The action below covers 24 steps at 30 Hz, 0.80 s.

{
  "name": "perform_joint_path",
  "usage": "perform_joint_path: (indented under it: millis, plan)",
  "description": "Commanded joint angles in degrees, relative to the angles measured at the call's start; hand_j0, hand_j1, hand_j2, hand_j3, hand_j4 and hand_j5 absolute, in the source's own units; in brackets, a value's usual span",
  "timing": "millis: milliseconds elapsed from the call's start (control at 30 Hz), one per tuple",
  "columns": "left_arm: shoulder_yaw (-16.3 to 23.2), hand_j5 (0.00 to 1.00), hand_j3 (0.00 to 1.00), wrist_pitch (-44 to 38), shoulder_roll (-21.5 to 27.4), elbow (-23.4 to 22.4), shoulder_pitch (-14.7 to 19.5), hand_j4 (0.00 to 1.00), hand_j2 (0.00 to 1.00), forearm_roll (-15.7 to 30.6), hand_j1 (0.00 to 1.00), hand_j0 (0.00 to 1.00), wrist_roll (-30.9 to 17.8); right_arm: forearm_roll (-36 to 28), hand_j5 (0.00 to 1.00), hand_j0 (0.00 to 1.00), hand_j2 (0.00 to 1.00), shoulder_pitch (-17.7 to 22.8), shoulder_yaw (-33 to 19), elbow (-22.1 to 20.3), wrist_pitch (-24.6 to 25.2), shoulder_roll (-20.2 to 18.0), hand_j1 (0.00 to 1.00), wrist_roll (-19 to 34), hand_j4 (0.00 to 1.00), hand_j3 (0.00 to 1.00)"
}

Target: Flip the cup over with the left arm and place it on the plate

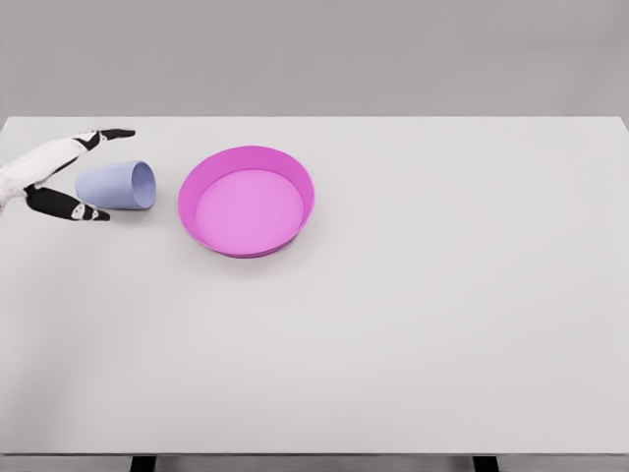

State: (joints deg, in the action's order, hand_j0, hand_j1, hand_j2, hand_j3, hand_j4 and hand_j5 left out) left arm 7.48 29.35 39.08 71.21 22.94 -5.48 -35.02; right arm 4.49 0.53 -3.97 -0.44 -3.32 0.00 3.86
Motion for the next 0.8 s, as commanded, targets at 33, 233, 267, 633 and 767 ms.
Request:
perform_joint_path:
  millis: [33, 233, 267, 633, 767]
  plan:
    - [1.5, 1.0, 1.0, -2.7, -1.4, -0.7, 0.1, 1.0, 1.0, -0.4, 1.0, 1.0, 0.0, 0.0, 1.0, 1.0, 1.0, 0.0, 0.0, 0.0, 0.0, 0.0, 1.0, 0.0, 1.0, 1.0]
    - [1.6, 1.0, 1.0, -10.3, -2.9, -1.2, 1.1, 1.0, 1.0, -5.6, 1.0, 1.0, 0.0, 0.0, 1.0, 1.0, 1.0, 0.0, -0.1, 0.0, 0.1, 0.0, 1.0, 0.0, 1.0, 1.0]
    - [1.6, 1.0, 1.0, -11.8, -2.9, -1.1, 1.5, 1.0, 1.0, -6.5, 1.0, 1.0, 0.0, 0.0, 1.0, 1.0, 1.0, 0.0, 0.0, 0.0, 0.1, 0.0, 1.0, 0.0, 1.0, 1.0]
    - [3.5, 1.0, 1.0, -19.6, -4.1, -2.1, 4.8, 1.0, 1.0, -14.1, 1.0, 1.0, 0.0, 0.0, 1.0, 1.0, 1.0, 0.0, 0.0, 0.0, 0.0, 0.0, 1.0, 0.0, 1.0, 1.0]
    - [3.5, 1.0, 1.0, -19.2, -5.6, -2.5, 5.1, 1.0, 1.0, -17.6, 1.0, 1.0, 0.0, 0.0, 1.0, 1.0, 1.0, 0.0, -0.1, 0.0, 0.0, 0.0, 1.0, 0.0, 1.0, 1.0]
